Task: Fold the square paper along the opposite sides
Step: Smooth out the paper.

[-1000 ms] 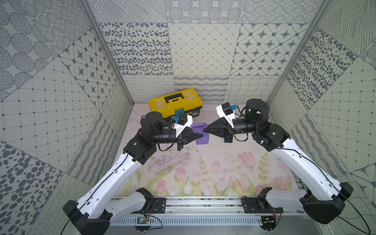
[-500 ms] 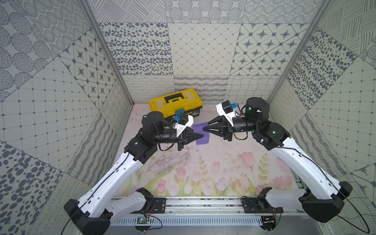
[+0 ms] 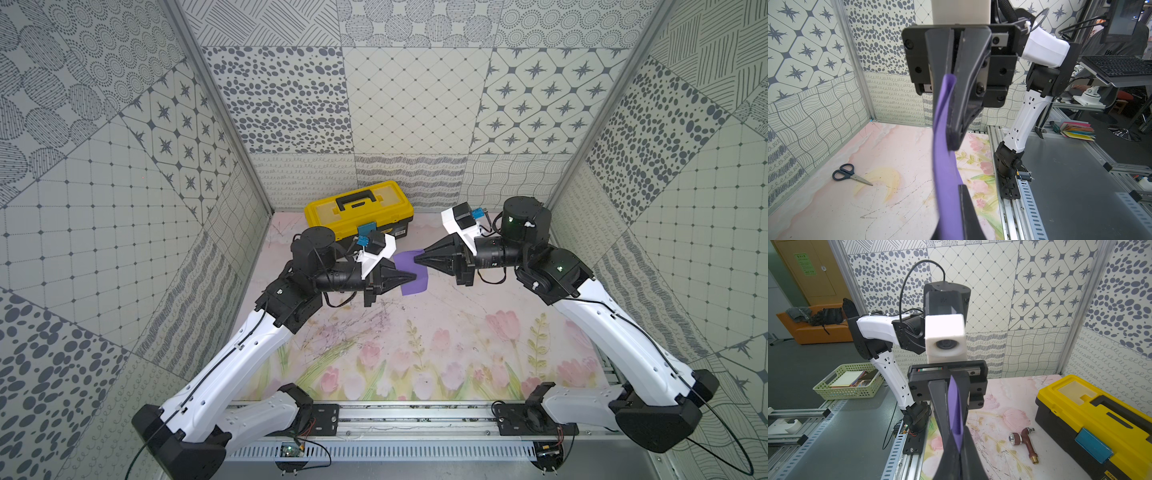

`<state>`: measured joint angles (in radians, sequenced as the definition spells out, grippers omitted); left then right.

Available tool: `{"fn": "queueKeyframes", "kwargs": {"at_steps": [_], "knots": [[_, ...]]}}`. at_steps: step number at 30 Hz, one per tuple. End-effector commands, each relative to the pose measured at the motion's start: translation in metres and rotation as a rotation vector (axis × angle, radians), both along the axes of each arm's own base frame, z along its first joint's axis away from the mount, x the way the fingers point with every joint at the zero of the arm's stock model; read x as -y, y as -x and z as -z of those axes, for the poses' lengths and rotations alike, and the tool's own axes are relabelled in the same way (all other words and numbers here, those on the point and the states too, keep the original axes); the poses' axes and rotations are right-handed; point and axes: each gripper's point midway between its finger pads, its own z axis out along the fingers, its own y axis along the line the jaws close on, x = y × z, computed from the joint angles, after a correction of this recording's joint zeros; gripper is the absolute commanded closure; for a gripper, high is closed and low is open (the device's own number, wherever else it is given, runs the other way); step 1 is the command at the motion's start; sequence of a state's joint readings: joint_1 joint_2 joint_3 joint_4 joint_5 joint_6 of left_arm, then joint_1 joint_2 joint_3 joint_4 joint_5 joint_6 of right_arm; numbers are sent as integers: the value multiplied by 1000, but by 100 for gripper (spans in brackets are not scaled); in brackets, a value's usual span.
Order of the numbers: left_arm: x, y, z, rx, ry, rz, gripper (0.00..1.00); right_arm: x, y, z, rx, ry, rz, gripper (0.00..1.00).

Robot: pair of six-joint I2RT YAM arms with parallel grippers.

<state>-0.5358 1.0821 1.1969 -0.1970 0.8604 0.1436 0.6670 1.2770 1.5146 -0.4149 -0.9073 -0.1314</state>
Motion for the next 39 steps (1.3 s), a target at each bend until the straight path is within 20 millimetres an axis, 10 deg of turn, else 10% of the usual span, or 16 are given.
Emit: {"fn": "queueKeyframes", "kwargs": {"at_steps": [1,2,9,12,14,17,22,28,35,39], "knots": [[3,6,4,-11,-9,39,100,2,3,-31,92,-69,2,82],[3,6,4,-10,-9,38,100,2,2,-31,90,-69,9,100],[2,7,4,-7,-9,37,100,3,2,-31,89,-69,10,100],[3,7,3,-7,-9,37,100,3,3,-31,93,-69,9,78],[3,8,4,-8,-9,39,100,3,1,-32,92,-69,18,100],[2,9,2,-3,-7,36,100,3,2,-32,90,-69,13,100],[-2,12,-6,26,3,28,100,3,2,-20,77,-53,9,61],[-6,19,-20,69,23,23,100,2,8,-6,54,-36,-31,52],[-8,14,-26,77,28,-15,100,3,16,-2,48,-35,-78,98],[-8,5,-28,71,26,-57,100,4,18,1,47,-34,-79,100]]}}
